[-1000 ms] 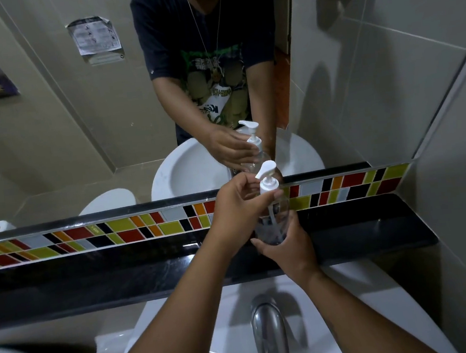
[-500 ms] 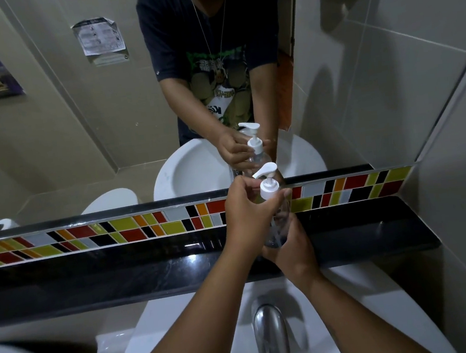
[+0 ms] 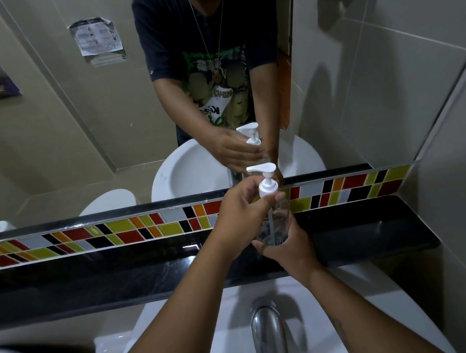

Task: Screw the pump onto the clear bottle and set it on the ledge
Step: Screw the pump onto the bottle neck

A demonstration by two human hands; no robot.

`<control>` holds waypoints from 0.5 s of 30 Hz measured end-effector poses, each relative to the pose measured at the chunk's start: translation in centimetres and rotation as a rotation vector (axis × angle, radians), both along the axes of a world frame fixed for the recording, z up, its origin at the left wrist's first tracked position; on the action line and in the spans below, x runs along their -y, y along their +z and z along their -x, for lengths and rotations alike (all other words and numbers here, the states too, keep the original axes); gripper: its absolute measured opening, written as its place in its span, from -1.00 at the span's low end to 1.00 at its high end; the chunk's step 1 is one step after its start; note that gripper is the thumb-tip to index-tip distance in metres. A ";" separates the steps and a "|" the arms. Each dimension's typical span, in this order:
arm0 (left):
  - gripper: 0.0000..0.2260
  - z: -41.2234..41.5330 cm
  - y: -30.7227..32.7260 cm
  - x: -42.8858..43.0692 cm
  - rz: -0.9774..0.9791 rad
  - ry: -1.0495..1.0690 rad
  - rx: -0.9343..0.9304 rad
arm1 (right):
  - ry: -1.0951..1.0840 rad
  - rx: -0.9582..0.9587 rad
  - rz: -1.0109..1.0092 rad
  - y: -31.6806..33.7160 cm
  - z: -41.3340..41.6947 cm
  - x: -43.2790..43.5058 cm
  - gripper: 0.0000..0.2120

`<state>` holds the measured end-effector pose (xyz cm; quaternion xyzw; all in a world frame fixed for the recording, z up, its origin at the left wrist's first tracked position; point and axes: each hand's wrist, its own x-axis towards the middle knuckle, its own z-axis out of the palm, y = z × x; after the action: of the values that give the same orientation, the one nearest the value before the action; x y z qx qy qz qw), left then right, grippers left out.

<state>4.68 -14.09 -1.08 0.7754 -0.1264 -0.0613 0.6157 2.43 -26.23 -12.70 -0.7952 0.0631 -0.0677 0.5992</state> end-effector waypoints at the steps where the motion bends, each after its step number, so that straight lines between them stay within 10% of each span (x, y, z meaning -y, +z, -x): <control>1: -0.78 -0.1 0.1 -0.1 -0.005 -0.012 0.003 | 0.012 -0.006 0.001 0.0 0.0 0.1 -0.31; 15: -0.76 -1.5 0.5 -1.3 -0.090 -0.168 0.040 | 0.251 -0.134 0.018 1.0 -1.6 2.1 -0.27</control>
<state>6.23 -12.76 -0.60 0.7899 -0.2002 -0.1029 0.5704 4.00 -28.29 -11.71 -0.8049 0.0023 0.0607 0.5903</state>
